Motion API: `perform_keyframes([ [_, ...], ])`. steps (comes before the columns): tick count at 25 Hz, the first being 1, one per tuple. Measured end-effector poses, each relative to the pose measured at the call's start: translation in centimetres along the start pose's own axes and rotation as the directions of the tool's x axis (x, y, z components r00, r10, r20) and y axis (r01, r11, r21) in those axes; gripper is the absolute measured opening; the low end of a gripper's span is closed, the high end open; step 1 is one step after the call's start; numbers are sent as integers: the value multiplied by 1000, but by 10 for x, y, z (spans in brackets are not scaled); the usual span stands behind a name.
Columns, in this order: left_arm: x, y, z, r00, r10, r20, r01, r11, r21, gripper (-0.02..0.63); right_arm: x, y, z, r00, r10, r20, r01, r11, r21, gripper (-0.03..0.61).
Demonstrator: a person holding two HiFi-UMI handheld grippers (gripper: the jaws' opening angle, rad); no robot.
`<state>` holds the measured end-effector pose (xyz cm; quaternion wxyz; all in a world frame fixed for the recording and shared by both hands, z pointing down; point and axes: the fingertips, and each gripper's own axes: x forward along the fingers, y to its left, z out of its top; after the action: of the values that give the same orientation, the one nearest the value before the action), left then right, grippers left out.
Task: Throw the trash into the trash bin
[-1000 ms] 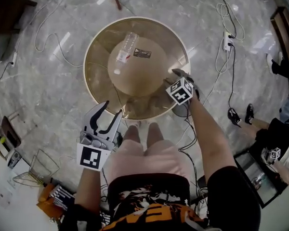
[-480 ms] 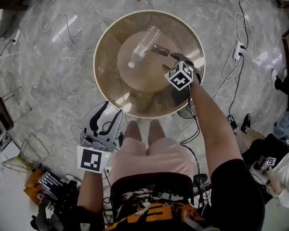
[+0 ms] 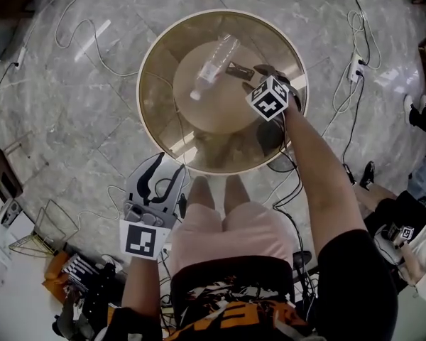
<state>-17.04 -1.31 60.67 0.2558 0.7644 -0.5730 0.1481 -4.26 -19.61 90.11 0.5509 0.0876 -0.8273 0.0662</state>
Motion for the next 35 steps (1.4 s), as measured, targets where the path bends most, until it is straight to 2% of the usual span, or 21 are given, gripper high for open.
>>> perform_keyframes([
  [10,13,-16,-26,998,-47,-52,45,999,-30,181,25,-6,-2,1000,4,-11,-4,1000,-12,238],
  [14,14,-18,-33,995,-60,-74,59,998,-26,181,28,-5,0,999,34,0,-34,999,-1,230],
  [18,17,-21,-30,995,-71,-74,69,997,-22,181,28,6,-1,997,77,-8,-77,996,-34,151],
  [22,20,-22,-23,994,-81,-67,81,997,-5,179,29,23,-1,997,69,-24,-72,987,-145,38],
  [25,19,-27,-18,993,-97,-61,98,995,14,179,21,36,-5,996,87,-21,-89,977,-193,25],
  [30,13,-38,-13,992,-112,-61,114,993,25,179,-10,42,-17,985,173,14,-171,982,-75,23],
  [35,18,-57,4,985,-166,-52,170,983,75,178,-50,30,-40,985,171,28,-171,985,1,23],
])
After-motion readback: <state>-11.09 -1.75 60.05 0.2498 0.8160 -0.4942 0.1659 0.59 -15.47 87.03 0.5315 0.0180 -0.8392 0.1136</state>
